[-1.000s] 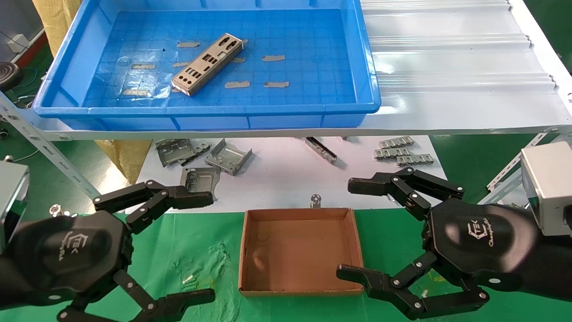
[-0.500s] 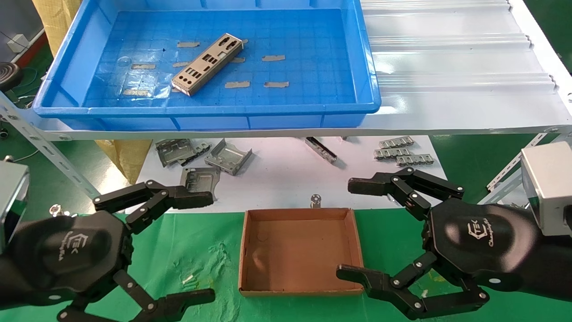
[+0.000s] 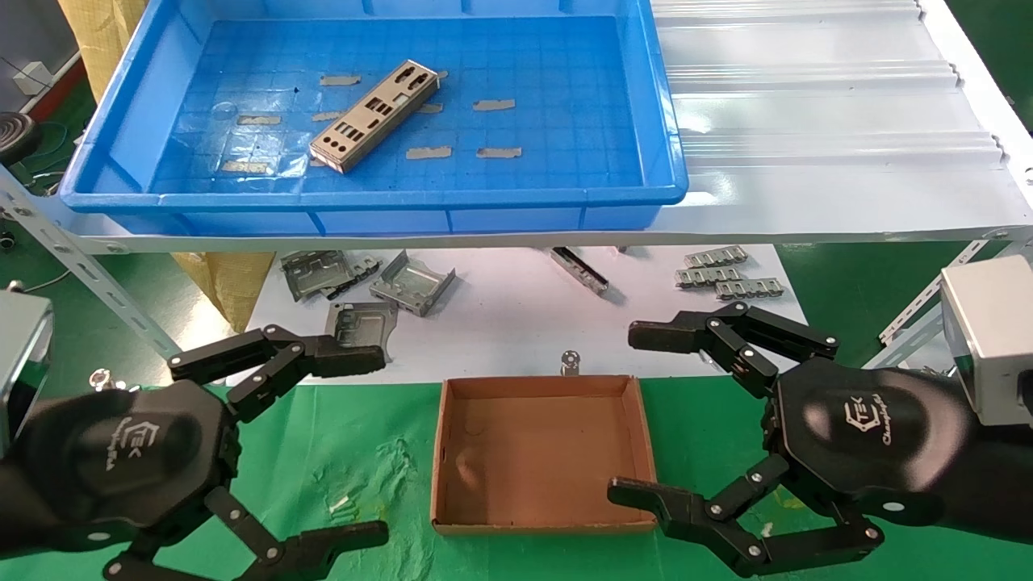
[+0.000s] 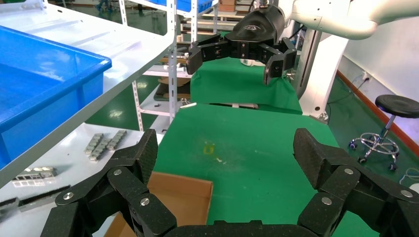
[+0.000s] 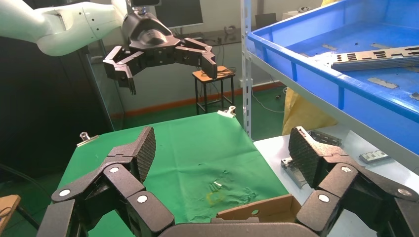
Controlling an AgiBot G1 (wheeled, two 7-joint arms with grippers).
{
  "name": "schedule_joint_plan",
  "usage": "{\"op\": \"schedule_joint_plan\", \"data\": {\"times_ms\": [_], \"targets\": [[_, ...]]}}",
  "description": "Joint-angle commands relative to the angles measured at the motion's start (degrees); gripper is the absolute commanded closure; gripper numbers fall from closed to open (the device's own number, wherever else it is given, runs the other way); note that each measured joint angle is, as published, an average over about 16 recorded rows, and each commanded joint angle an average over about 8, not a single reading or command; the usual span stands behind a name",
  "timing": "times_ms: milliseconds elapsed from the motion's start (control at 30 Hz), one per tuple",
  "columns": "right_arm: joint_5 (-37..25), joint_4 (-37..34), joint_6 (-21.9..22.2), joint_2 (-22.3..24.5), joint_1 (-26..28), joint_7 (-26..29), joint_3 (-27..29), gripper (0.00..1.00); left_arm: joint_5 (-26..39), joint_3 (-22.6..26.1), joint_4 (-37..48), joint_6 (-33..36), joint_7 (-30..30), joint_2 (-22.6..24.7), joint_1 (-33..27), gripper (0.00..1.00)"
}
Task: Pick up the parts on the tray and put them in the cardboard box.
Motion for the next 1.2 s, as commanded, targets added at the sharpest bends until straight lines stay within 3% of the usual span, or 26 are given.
{"op": "schedule_joint_plan", "data": {"times_ms": [33, 167, 433, 467, 933, 1033, 1200], "targets": [[0.0, 0.0, 0.0, 0.0, 0.0, 0.0, 0.0, 0.0, 0.0, 0.0, 0.0, 0.0, 0.0, 0.0, 0.0, 0.0], [0.0, 0.0, 0.0, 0.0, 0.0, 0.0, 0.0, 0.0, 0.0, 0.0, 0.0, 0.0, 0.0, 0.0, 0.0, 0.0], [0.0, 0.0, 0.0, 0.0, 0.0, 0.0, 0.0, 0.97, 0.0, 0.0, 0.0, 0.0, 0.0, 0.0, 0.0, 0.0], [0.0, 0.0, 0.0, 0.0, 0.0, 0.0, 0.0, 1.0, 0.0, 0.0, 0.0, 0.0, 0.0, 0.0, 0.0, 0.0], [0.0, 0.0, 0.0, 0.0, 0.0, 0.0, 0.0, 1.0, 0.0, 0.0, 0.0, 0.0, 0.0, 0.0, 0.0, 0.0], [0.0, 0.0, 0.0, 0.0, 0.0, 0.0, 0.0, 0.87, 0.0, 0.0, 0.0, 0.0, 0.0, 0.0, 0.0, 0.0], [0.0, 0.0, 0.0, 0.0, 0.0, 0.0, 0.0, 0.87, 0.0, 0.0, 0.0, 0.0, 0.0, 0.0, 0.0, 0.0]]}}
